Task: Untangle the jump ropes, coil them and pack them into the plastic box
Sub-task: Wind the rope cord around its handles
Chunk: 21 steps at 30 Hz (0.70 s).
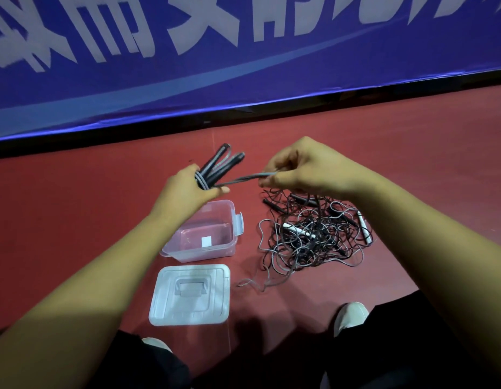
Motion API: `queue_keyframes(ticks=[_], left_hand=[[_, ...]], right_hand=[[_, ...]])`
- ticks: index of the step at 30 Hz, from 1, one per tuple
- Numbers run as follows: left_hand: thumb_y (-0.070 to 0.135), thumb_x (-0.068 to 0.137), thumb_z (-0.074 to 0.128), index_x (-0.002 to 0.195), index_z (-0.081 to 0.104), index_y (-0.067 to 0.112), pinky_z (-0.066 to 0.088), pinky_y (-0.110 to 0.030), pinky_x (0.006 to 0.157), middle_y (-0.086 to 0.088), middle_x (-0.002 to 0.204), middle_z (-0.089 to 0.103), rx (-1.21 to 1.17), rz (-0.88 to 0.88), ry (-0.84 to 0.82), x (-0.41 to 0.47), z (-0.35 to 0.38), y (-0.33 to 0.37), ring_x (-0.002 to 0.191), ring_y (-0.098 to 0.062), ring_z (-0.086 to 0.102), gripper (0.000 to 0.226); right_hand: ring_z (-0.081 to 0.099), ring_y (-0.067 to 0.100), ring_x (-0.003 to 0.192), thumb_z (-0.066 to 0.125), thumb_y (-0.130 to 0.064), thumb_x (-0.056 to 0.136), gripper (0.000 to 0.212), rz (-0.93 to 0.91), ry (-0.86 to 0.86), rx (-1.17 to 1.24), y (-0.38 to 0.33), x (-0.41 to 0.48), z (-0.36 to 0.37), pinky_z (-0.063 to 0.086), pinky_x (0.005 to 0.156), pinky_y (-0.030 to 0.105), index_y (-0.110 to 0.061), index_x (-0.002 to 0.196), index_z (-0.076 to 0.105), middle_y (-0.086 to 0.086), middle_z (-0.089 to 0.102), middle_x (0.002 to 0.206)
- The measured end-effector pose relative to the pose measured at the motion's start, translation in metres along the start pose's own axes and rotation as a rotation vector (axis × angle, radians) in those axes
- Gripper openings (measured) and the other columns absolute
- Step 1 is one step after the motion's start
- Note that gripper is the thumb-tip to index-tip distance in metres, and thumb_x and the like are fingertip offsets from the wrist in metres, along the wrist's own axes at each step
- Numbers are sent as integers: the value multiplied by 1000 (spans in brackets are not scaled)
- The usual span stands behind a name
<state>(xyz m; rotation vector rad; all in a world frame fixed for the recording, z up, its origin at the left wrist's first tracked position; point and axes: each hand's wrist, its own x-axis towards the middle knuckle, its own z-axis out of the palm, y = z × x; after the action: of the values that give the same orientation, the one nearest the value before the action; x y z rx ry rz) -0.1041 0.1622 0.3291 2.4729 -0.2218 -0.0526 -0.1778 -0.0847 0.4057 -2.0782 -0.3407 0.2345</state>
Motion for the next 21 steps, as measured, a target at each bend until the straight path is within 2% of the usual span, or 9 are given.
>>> queue_keyframes(ticks=[2,6,9,11,13,16,18,20,21], left_hand=[[56,76,77,83,56,21,38,-30,53,3,71,62,67,54,-63,-10,10,10,64,-15,57,41],[46,86,67,80,54,21,37,-32,55,-3,70,61,78,172,-220,-23,11,27,60,-19,51,28],[41,89,65,93,61,21,47,-37,66,-3,80,66,107,249,-412,-29,6,36,71,-22,59,21],[35,89,66,100,63,20,48,-38,71,-5,86,68,131,295,-491,-33,4,40,77,-23,61,18],[26,88,67,95,62,31,47,-31,67,0,82,68,90,349,-529,-37,4,42,70,-15,58,10],[11,87,67,78,53,39,37,-12,57,22,64,61,-19,376,-562,-44,5,47,59,2,52,32],[11,85,70,72,50,34,35,-13,54,27,57,55,-77,377,-567,-47,8,48,53,2,48,33],[22,79,69,75,55,20,35,-16,51,20,55,53,-178,371,-570,-48,8,47,49,-1,44,15],[25,74,67,79,56,11,36,-19,49,15,54,52,-284,346,-564,-49,7,45,47,-2,42,18]], right_hand=[[31,13,46,72,-13,88,12,-20,67,65,0,1,-4,22,44,22,-2,85,74,2,43,51],[32,16,49,71,-12,88,15,-62,254,200,7,4,-17,22,49,30,3,88,72,5,43,52],[37,12,50,73,-16,87,11,-86,338,113,10,5,-20,30,49,24,-6,87,76,1,46,53],[39,7,49,75,-19,86,8,-88,361,34,12,7,-19,33,49,21,-11,86,77,-4,49,52],[40,4,49,78,-22,83,9,-84,386,-18,16,10,-18,33,49,18,-13,85,77,-9,52,53],[41,5,53,82,-20,78,16,-74,406,2,22,14,-18,34,52,19,-10,87,73,-1,59,62],[40,12,55,83,-17,77,20,-46,382,42,27,16,-18,33,52,22,-10,91,71,9,57,65],[45,13,56,82,-14,77,14,-10,353,58,33,20,-16,37,53,20,-10,87,74,10,59,64],[48,11,56,81,-11,78,7,18,332,54,37,21,-14,38,54,19,-13,81,75,9,62,63]])
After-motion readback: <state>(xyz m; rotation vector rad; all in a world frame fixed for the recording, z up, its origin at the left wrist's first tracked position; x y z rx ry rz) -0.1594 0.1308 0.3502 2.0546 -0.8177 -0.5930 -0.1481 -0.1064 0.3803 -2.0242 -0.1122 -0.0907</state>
